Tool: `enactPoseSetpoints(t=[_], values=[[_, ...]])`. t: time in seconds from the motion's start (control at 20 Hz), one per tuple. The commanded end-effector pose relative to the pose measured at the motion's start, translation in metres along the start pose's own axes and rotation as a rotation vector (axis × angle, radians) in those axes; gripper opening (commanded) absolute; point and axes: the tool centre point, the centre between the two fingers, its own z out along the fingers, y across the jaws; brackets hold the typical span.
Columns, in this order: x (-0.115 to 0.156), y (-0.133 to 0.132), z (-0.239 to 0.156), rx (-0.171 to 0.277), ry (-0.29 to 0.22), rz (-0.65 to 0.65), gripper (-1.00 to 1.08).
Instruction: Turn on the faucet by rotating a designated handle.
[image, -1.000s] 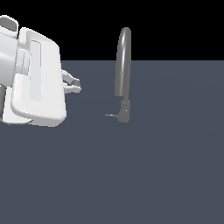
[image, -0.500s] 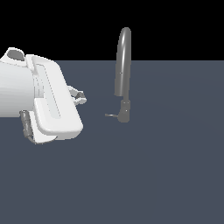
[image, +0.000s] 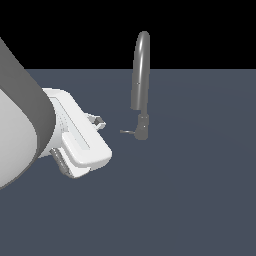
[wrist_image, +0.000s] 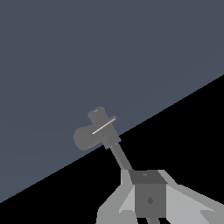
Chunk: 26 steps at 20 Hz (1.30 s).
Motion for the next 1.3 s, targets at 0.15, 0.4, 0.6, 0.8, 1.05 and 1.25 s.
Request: enactPoseSetpoints(t=[0.15,0.4,0.6,0.8,1.05,1.25], values=[[0.013,-0.009,0.013,-0.079,-0.012,-0.081,-1.00],[0.023,-0.017,0.026,-0.149,-0.024,-0.156,-1.00],[0.030,-0.023,0.037,-0.203,-0.034,-0.215,-1.00],[0.037,-0.029,0.049,-0.257,-0.044,-0.275,-1.00],[0.044,-0.036,0.064,-0.323,-0.057,-0.349,-1.00],[0.049,-0.042,0.076,-0.375,-0.068,-0.408,-1.00]])
